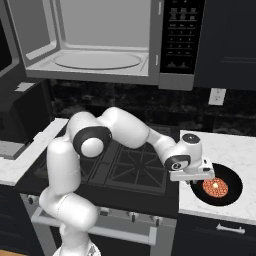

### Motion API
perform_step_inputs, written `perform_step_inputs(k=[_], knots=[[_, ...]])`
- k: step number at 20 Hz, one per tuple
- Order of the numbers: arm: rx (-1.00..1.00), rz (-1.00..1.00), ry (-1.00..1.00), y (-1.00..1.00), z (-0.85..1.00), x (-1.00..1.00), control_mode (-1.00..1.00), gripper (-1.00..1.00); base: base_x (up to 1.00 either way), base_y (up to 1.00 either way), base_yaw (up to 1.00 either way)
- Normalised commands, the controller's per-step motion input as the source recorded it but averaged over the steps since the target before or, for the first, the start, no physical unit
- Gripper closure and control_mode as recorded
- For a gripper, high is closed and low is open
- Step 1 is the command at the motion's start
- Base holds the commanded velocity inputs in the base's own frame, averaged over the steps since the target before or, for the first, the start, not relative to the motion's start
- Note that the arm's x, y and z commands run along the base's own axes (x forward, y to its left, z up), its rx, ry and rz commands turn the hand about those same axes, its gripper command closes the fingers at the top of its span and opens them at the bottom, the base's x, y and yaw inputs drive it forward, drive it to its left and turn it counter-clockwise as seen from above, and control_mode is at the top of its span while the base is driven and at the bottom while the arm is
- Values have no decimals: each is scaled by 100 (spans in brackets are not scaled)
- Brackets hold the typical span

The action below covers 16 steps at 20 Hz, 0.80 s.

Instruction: Open the microwave, place the bowl with waffle inside the microwave, then close the microwave door and turn it on.

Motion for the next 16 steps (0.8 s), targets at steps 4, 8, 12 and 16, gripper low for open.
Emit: perform_step_inputs(k=[4, 8, 12, 16], knots=[[0, 6, 0, 0, 0, -37, -100, 100, 0, 0, 0], [0, 16, -1, 38, 0, -66, -100, 100, 0, 0, 0], [-3, 18, -3, 97, 10, -100, -100, 100, 0, 0, 0], [0, 27, -15, 58, 53, -55, -100, 100, 0, 0, 0]])
